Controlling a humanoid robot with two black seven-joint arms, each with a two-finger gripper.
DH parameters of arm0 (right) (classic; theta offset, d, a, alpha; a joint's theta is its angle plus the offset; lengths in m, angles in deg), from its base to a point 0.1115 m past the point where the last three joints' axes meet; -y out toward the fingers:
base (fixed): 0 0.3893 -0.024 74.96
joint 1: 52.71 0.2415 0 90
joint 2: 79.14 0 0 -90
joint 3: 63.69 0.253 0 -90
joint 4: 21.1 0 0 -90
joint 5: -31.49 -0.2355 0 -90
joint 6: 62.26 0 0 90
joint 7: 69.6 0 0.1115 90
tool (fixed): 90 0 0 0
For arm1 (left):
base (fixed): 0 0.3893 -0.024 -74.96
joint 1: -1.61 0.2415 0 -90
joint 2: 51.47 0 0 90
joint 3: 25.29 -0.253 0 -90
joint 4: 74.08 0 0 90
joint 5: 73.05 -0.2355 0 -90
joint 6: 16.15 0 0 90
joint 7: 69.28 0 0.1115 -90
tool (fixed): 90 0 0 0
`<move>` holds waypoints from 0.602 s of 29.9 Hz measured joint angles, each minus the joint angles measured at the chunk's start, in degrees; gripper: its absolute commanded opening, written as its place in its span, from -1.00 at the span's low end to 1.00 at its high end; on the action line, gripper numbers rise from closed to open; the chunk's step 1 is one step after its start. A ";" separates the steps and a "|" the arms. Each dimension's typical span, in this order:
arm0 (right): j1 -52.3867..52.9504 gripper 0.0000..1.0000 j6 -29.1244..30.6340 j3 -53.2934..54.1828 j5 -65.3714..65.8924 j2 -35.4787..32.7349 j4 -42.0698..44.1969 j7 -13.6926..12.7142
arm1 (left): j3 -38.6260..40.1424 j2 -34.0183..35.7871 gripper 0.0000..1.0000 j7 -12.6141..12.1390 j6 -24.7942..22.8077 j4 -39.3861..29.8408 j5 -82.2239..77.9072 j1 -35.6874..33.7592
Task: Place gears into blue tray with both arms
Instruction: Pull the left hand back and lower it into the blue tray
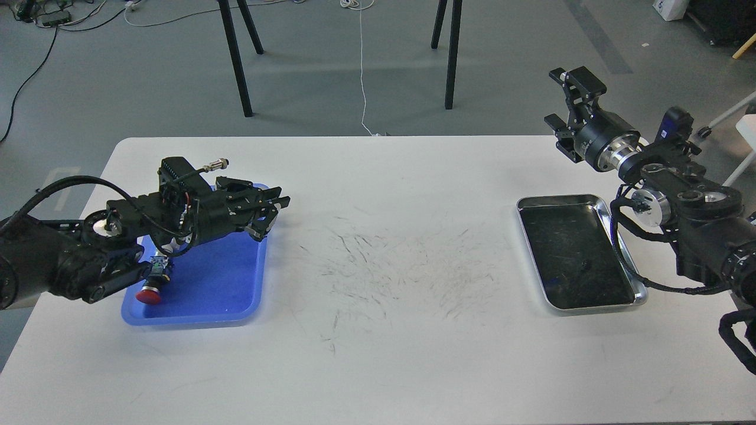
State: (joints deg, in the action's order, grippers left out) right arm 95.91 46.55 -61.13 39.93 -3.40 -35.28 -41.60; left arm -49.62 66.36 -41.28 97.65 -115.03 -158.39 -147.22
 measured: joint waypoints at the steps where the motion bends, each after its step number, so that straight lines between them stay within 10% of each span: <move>1: 0.00 0.97 0.00 0.00 0.00 0.00 0.00 0.00 | -0.01 0.31 -0.66 0.00 0.01 -0.07 -0.38 0.08; 18: 0.07 0.97 0.00 0.00 0.00 0.03 -0.06 0.00 | -3.39 3.37 -0.66 0.00 1.63 -1.50 -3.03 0.81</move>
State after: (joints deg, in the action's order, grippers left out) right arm 95.99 46.55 -61.14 39.93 -3.38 -35.34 -41.60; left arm -53.00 69.73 -41.28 99.28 -116.53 -161.42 -146.41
